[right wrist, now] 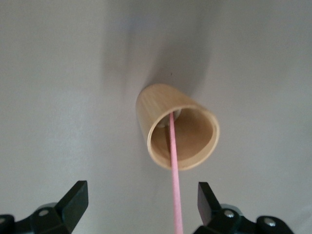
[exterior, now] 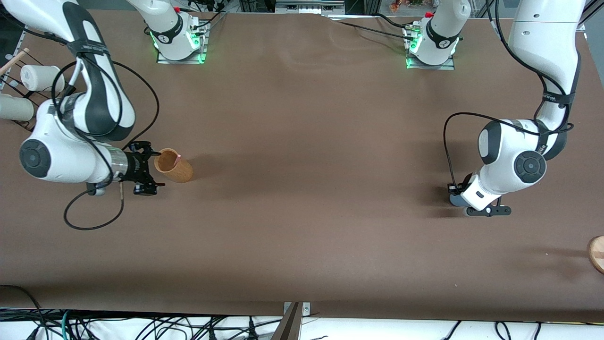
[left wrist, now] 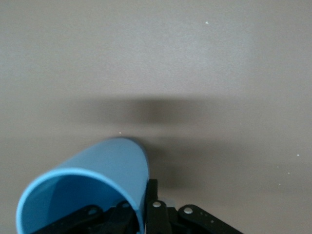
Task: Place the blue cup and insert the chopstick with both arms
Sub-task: 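Close the right gripper on the pink chopstick inside the wooden cup, then carry the blue cup toward the table middle with the left gripper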
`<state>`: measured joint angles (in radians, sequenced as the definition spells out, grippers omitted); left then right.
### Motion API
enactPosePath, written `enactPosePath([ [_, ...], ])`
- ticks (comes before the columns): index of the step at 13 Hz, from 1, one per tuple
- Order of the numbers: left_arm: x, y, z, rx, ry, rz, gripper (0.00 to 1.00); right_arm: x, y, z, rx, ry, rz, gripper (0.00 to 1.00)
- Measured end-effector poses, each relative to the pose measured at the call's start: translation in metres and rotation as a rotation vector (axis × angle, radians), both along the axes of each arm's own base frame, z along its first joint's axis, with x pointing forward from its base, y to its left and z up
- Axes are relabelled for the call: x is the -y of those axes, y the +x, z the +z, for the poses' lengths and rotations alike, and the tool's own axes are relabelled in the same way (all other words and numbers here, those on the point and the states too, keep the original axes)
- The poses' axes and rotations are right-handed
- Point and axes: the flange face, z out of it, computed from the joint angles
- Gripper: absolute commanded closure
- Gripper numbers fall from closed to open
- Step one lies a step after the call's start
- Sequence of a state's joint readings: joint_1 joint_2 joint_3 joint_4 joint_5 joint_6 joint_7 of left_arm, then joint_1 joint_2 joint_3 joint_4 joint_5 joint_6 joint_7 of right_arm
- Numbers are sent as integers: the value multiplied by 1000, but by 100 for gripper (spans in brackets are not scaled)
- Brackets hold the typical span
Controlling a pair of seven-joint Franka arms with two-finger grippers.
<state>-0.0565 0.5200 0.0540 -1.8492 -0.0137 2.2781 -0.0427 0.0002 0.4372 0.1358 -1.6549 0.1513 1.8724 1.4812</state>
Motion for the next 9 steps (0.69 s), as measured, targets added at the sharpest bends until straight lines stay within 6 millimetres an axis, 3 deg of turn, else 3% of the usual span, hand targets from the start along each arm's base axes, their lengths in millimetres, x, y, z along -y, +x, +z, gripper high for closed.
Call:
enactPosePath([
  [2, 2, 4, 9, -1, -4, -1, 100, -11, -1, -2, 3, -3, 3, 1],
  [4, 41, 15, 41, 5, -35, 7, 100, -13, -1, -2, 2, -3, 5, 1],
  [6, 119, 20, 79, 24, -80, 93, 100, -20, -3, -7, -7, -3, 16, 3],
  [9, 264, -7, 100, 25, -122, 211, 100, -29, -11, -23, -43, -10, 25, 4],
])
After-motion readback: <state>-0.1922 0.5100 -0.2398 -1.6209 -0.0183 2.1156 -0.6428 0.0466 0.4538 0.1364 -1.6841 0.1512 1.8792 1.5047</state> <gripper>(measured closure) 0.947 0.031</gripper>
